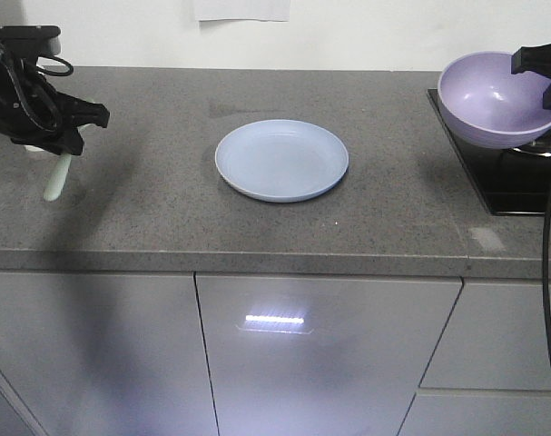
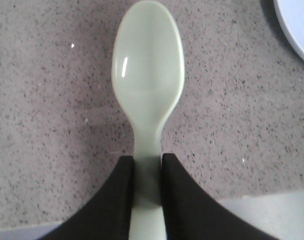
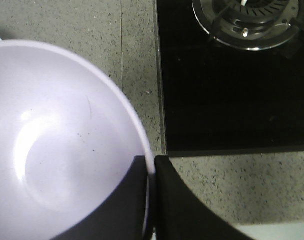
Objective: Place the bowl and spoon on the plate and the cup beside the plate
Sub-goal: 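Drive forward until the blue plate is centered, holding spoon and bowl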
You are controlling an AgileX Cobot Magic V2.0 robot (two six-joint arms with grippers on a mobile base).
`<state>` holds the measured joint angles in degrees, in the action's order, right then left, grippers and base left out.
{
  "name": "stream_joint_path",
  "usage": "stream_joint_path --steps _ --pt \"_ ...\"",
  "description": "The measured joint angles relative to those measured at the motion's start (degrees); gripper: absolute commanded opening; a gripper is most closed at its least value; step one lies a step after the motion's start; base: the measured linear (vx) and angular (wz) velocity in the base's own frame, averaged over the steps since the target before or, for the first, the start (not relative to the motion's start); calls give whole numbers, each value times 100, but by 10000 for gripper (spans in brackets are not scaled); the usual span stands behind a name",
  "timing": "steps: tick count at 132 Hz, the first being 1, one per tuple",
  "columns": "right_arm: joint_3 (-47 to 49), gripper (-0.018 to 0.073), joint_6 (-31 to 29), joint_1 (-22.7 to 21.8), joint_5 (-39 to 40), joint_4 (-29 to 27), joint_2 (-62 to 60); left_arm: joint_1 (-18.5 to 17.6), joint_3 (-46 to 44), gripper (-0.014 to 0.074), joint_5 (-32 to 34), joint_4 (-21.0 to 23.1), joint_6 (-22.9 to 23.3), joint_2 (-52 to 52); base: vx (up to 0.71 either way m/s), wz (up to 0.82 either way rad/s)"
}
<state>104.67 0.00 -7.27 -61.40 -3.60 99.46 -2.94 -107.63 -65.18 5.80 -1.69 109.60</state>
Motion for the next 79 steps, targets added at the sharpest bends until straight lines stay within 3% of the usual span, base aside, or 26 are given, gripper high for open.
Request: stream_joint_path --steps 79 --pt "0 -7 0 0 0 0 0 0 0 -6 0 5 0 0 12 -2"
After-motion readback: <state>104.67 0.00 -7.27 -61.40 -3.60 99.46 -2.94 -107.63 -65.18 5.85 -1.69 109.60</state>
